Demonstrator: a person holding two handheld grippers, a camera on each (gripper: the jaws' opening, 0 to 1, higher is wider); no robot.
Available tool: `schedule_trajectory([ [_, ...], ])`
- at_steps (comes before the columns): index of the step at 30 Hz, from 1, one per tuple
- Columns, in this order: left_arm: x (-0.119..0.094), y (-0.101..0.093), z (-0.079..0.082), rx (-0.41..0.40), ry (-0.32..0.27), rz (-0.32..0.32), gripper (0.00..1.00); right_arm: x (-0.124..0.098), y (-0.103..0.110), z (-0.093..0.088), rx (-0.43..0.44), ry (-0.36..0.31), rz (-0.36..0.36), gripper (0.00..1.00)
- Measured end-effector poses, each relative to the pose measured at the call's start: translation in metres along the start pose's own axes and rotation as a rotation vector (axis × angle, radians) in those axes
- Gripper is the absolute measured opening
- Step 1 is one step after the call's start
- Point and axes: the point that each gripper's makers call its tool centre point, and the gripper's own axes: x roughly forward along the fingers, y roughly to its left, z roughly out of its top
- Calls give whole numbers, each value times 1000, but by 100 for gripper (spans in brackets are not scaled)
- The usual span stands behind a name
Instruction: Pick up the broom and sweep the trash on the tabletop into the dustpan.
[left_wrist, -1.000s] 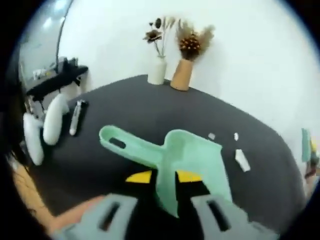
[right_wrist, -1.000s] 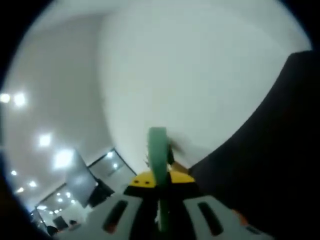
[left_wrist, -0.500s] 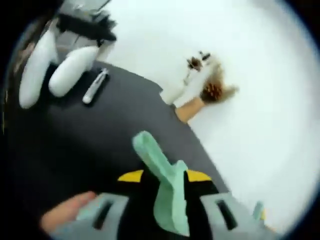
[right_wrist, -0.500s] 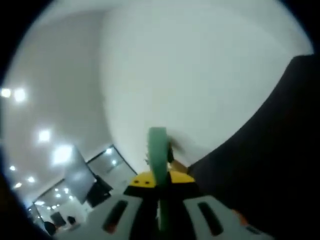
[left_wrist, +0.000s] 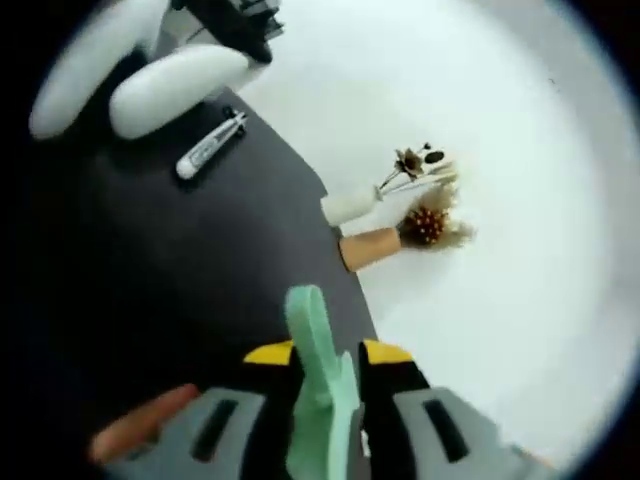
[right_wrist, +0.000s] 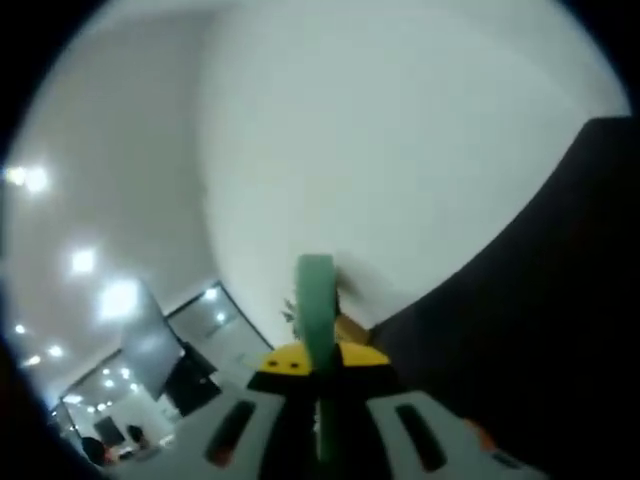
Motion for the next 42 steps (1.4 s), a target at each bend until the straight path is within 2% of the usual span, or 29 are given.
schedule_trajectory([
  [5, 8, 2, 5, 13, -9, 21, 23, 1, 1, 1, -13, 6, 2, 6],
  [7, 10, 6, 4, 19, -9, 39, 16, 1, 2, -2, -17, 10, 1, 6],
  [8, 9, 7, 6, 19, -18, 36, 16, 1, 2, -3, -20, 12, -2, 6],
  [9, 9, 4, 8, 19, -37, 13, 15, 1, 1, -3, -22, 14, -4, 6],
  [12, 7, 6, 11, 22, -73, 28, 13, 1, 1, -6, -25, 19, -12, 6],
  [14, 5, 5, 16, -4, -110, 26, 12, 5, -2, -5, -26, 27, -15, 6],
  [15, 4, 3, 15, -15, -109, 16, 11, 7, -1, -6, -24, 34, -13, 6],
  [17, 0, -2, 15, -37, -146, -2, 11, 15, 7, -14, -32, 67, 5, 6],
  [20, -6, -9, 18, -51, -210, -29, 10, 26, 14, -24, -101, 120, -8, 6],
  [21, -8, -11, 20, -33, -238, -29, 10, 31, 16, -27, -131, 132, -22, 6],
  [23, -12, -14, 26, -50, -302, -47, 10, 43, 22, -32, -180, 159, -37, 6],
  [25, -14, -13, 22, -28, -314, -41, 10, 59, 35, -40, -207, 200, -26, 6],
  [26, -16, -14, 24, -57, -344, -57, 10, 67, 40, -43, -220, 217, -25, 6],
  [27, -17, -12, 23, -53, -347, -52, 10, 74, 44, -45, -236, 228, -24, 6],
  [28, -20, -11, 26, -61, -381, -50, 10, 80, 48, -47, -247, 236, -23, 6],
  [31, -28, -10, 29, -87, -440, -59, 9, 106, 64, -59, -304, 285, -14, 6],
  [34, -34, -11, 32, -60, -520, -45, 9, 140, 79, -75, -380, 341, -5, 6],
  [37, -30, -14, 29, -107, -529, -57, 9, 167, 89, -93, -445, 396, -8, 6],
  [42, -31, -14, 29, -69, -585, -27, 10, 211, 106, -122, -591, 462, -27, 6],
])
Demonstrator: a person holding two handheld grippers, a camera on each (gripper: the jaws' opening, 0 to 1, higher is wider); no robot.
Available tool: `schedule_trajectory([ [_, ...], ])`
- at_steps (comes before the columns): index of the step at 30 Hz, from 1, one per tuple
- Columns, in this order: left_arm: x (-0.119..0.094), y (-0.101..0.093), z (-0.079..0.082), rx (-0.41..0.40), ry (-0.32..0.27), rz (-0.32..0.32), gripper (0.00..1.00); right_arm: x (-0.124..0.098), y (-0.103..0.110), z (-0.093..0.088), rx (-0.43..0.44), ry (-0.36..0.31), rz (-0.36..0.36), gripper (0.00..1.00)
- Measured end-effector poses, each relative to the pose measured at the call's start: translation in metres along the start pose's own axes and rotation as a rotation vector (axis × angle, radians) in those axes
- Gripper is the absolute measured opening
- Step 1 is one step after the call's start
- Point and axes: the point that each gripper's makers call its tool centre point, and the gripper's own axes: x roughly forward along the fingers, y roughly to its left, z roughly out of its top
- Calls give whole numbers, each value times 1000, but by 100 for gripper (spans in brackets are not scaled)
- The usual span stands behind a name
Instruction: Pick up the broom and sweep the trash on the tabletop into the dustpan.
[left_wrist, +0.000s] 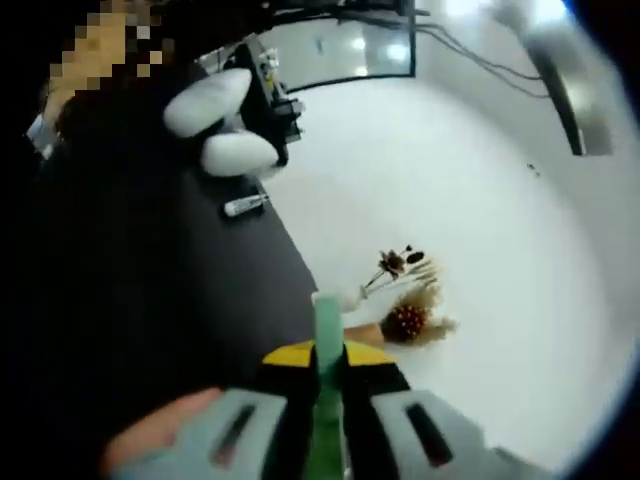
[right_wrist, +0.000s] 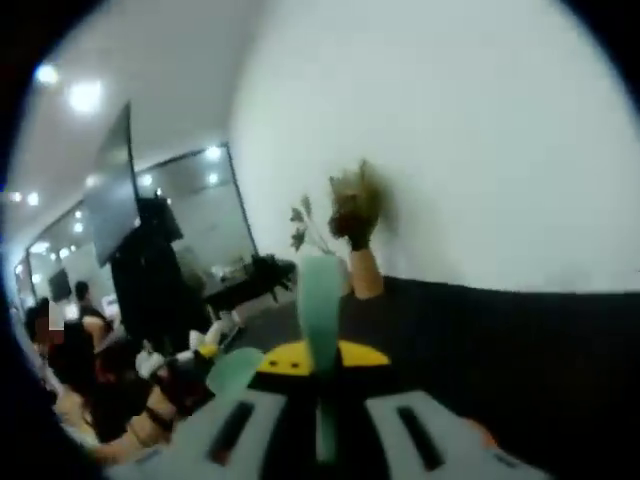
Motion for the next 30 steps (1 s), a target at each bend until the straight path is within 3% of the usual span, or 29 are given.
schedule_trajectory([
  [5, 0, -7, 2, 54, -41, -23, 10, 37, 19, 11, -159, 55, -44, 6],
  [12, 13, -18, -6, 71, -51, -39, 10, 86, 43, -1, -383, 156, -131, 6],
  [14, 14, -22, -6, 143, -70, -44, 10, 111, 45, 6, -419, 187, -134, 6],
  [17, 11, -27, 3, 214, -137, -48, 10, 129, 57, -7, -444, 186, -132, 6],
  [20, 7, -28, 2, 230, -148, -71, 10, 142, 70, -26, -449, 189, -94, 6],
  [23, 8, -18, 2, 184, -147, -60, 10, 148, 78, -44, -561, 215, -98, 6],
  [26, 10, -11, 4, 168, -136, -49, 10, 153, 84, -54, -591, 227, -113, 6],
  [30, 6, -18, 3, 266, -160, -51, 11, 160, 89, -66, -662, 245, -119, 6],
])
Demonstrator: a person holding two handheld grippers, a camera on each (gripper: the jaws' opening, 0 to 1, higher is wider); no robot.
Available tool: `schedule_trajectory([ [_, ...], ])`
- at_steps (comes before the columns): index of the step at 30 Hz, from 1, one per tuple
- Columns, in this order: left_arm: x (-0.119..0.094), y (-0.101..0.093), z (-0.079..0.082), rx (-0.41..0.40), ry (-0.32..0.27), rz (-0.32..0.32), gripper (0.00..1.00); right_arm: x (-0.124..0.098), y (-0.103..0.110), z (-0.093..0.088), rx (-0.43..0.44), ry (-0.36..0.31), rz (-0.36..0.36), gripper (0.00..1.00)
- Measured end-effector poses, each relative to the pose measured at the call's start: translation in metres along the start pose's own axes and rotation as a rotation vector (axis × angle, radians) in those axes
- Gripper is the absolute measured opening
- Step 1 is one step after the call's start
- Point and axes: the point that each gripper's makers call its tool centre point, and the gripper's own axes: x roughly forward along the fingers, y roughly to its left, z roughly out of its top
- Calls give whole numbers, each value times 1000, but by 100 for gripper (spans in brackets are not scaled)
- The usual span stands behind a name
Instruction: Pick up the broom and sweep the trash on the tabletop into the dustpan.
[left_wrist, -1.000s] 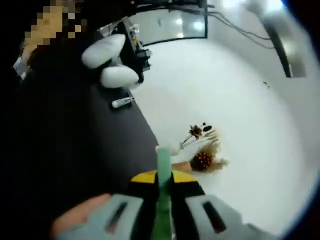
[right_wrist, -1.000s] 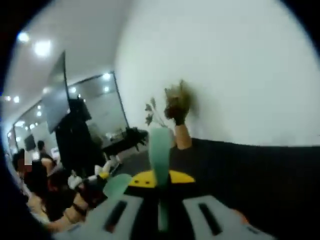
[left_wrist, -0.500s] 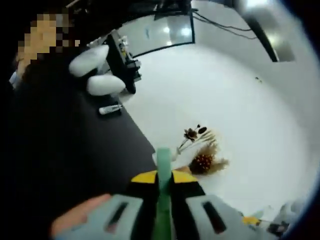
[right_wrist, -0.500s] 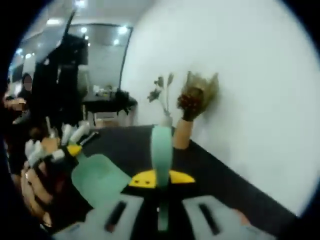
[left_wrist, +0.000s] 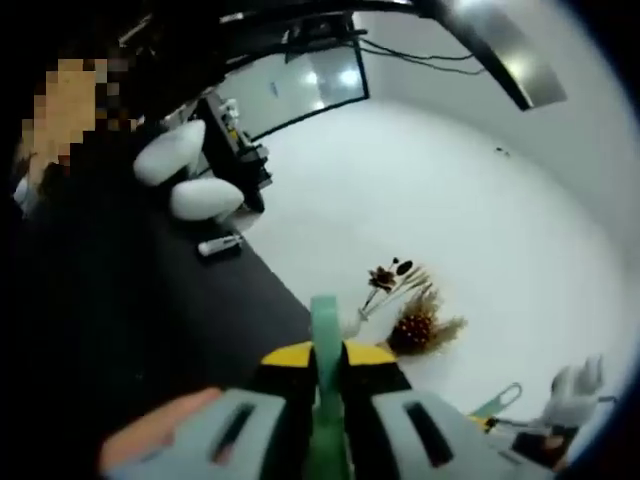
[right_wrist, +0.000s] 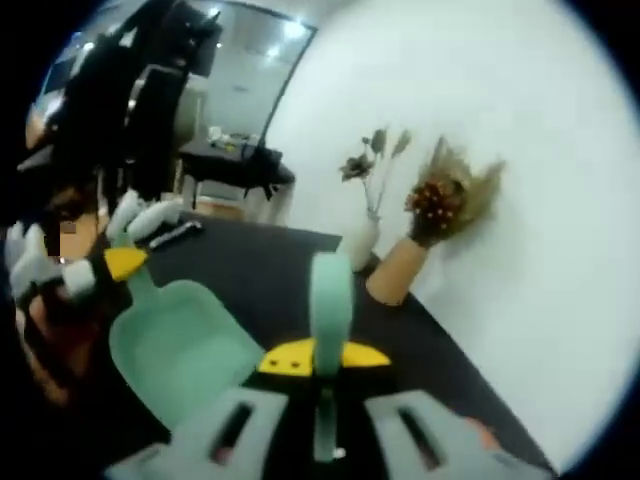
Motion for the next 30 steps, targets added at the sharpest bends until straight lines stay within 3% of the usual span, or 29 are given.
schedule_trajectory([
  [6, 0, 1, -1, -14, 4, -1, 11, 9, 13, -3, -77, 5, -14, 6],
  [12, -1, 2, -1, -11, 4, 3, 11, 15, 22, -11, -76, 36, 7, 6],
  [15, -1, 2, -1, -14, 4, 3, 11, 12, 39, -8, -35, 33, 90, 6],
  [21, -1, 2, -2, -11, 7, 3, 11, 0, 48, 10, 18, -22, 152, 6],
  [23, 0, 2, -2, -12, 7, 3, 11, -3, 44, 14, 26, -38, 145, 6],
  [25, 0, 2, -2, -14, 8, 1, 11, -2, 35, 14, -4, -38, 92, 6],
  [28, 0, 1, -2, -13, 8, 0, 11, 6, 34, 1, -91, 23, 32, 6],
  [30, 0, 2, -2, -14, 8, 0, 11, 11, 47, -5, -94, 59, 61, 6],
])
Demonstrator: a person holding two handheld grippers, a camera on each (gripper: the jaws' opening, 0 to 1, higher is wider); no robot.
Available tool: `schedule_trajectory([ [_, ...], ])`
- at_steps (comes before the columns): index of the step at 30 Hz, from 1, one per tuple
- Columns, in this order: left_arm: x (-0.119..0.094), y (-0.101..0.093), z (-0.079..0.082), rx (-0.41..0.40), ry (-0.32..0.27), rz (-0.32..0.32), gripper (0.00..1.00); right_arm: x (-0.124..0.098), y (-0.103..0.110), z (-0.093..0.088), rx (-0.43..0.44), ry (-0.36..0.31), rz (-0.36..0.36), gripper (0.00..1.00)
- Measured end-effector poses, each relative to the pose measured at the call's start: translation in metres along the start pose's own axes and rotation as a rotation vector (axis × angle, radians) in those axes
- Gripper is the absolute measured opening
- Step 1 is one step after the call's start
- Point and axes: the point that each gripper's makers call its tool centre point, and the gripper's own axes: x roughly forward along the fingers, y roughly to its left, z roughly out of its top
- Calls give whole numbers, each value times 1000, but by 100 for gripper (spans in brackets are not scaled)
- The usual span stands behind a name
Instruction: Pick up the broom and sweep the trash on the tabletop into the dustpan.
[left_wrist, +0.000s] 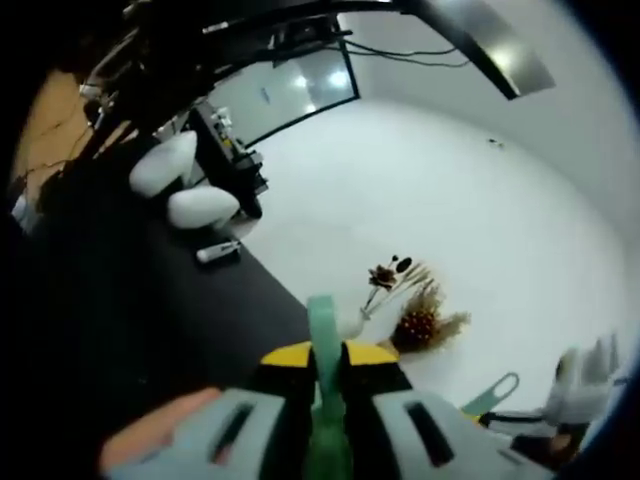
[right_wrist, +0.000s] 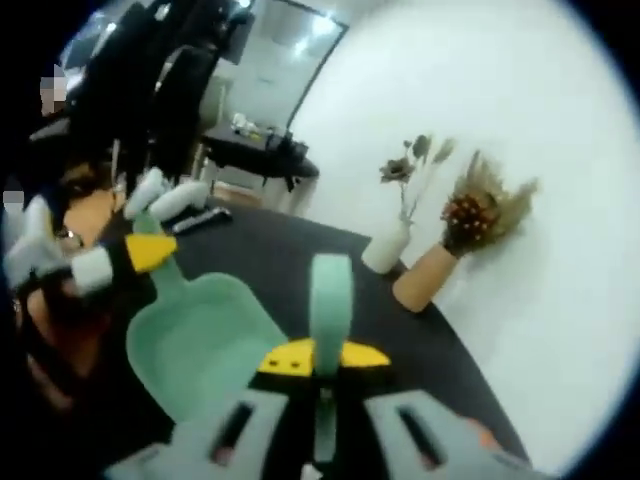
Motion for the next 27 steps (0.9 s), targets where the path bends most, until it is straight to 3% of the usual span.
schedule_trajectory([
  [5, 1, 0, 0, -2, 1, 0, 11, -5, 17, 11, -7, -20, 43, 6],
  [10, 1, 0, 0, -3, 2, -1, 11, -22, 37, 38, 111, -129, 174, 6],
  [14, 1, 0, 0, -3, 3, -3, 11, -36, 30, 51, 151, -181, 184, 6],
  [17, 1, 0, 0, -2, 3, -2, 11, -36, 24, 49, 150, -172, 160, 6],
  [19, 1, 0, 0, -2, 2, -2, 11, -28, 19, 41, 142, -121, 116, 6],
  [22, 1, 0, 0, -2, 3, 0, 11, -18, 24, 31, 59, -51, 54, 6],
  [25, 1, 1, 0, -1, 3, 2, 11, -17, 39, 35, 67, -41, 67, 6],
  [27, 1, 1, 0, -4, 4, 3, 11, -24, 54, 48, 85, -93, 132, 6],
])
